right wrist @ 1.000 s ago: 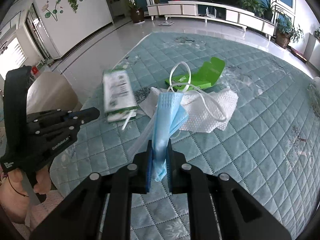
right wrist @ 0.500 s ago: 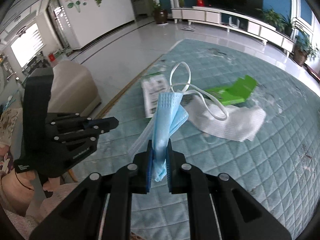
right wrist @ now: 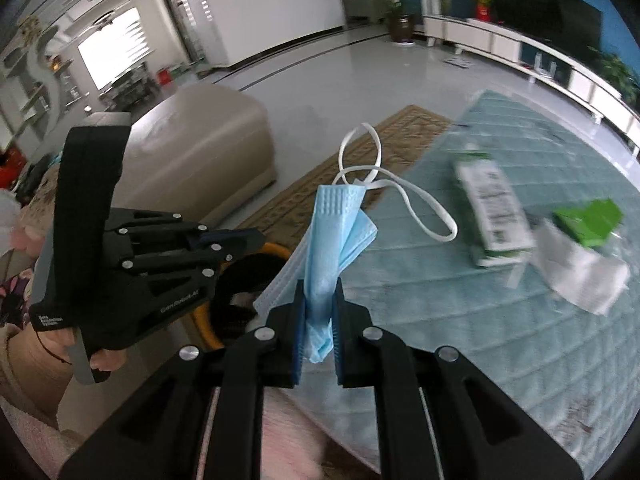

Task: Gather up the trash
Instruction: 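Carry the blue mask over the bin and open the right gripper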

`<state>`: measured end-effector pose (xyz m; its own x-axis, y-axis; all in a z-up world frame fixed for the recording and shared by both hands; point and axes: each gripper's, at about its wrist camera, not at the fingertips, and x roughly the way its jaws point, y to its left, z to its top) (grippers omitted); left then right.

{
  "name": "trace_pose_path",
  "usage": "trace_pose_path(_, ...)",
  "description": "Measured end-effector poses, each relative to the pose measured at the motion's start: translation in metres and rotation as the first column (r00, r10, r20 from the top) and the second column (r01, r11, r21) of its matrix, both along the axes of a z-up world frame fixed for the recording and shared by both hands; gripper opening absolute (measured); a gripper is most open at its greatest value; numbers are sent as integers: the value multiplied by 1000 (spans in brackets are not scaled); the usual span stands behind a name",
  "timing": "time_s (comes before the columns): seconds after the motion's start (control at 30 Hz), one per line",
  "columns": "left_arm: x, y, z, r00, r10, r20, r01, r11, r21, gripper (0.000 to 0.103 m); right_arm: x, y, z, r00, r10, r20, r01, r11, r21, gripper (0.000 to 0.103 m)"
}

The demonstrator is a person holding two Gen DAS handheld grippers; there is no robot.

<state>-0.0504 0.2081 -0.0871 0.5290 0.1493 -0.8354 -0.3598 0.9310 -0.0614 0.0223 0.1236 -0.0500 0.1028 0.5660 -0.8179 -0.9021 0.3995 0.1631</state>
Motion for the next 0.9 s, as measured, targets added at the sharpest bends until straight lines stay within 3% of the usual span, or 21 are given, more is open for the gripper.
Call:
trace_pose_path(0.4, -78, 66, -23, 993, 113, -28, -114, 992, -46, 6, -66, 89, -30, 981, 186, -56, -189, 980, -62, 12)
trace_pose_path(0.9, -102, 111, -77, 978, 179, -106, -190, 977, -99, 6, -77, 151, -90, 951, 283, -125, -302, 938, -171, 12)
